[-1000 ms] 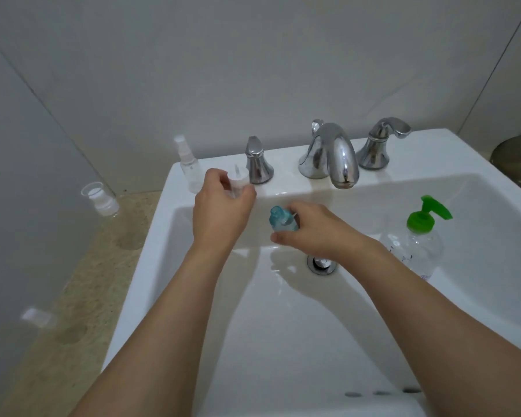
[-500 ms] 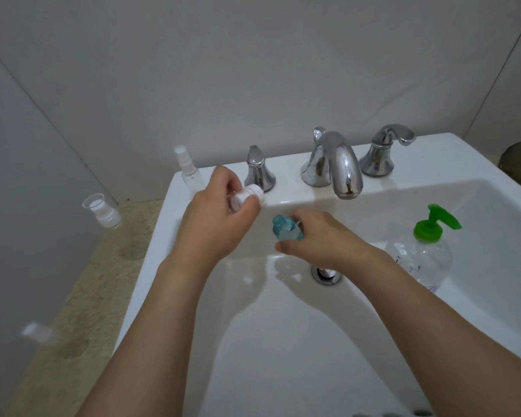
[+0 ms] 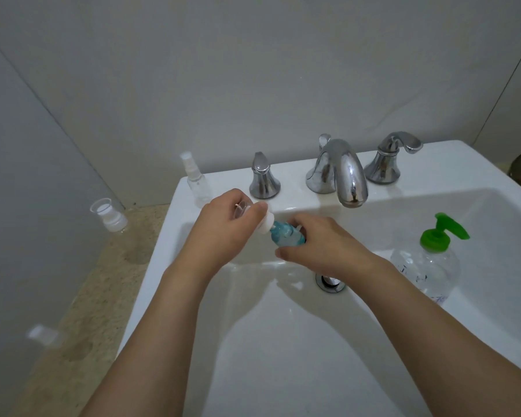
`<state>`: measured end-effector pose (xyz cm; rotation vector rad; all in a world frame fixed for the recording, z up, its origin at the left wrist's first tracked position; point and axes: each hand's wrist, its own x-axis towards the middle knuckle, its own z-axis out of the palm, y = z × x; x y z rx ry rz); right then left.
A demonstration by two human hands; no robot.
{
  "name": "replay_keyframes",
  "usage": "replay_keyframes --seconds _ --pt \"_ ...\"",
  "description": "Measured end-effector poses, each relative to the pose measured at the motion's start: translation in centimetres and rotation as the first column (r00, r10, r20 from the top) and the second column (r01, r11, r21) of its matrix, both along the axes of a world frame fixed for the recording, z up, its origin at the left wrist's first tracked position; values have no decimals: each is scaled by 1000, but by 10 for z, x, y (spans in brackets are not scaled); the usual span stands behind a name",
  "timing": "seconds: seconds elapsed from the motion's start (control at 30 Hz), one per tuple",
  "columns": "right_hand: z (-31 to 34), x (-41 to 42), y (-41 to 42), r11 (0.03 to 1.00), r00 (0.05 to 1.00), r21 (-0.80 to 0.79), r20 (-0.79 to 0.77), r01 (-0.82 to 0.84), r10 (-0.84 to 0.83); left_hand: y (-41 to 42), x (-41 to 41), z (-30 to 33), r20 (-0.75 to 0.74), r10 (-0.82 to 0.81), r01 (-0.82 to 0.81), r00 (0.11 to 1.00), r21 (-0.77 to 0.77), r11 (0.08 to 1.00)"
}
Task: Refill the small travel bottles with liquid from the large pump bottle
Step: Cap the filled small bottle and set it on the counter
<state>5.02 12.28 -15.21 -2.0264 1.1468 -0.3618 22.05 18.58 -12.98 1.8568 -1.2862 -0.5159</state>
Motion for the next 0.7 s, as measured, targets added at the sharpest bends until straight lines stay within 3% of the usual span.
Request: replay_keyframes --seconds 0.43,0.7 --pt "-1 3 2 1000 1000 -27 -6 -12 11 -2 -4 -4 87 -38 22 995 170 985" --pt "1 4 3 997 999 -70 -27 -31 29 -3 0 -2 165 19 -57 986 230 971"
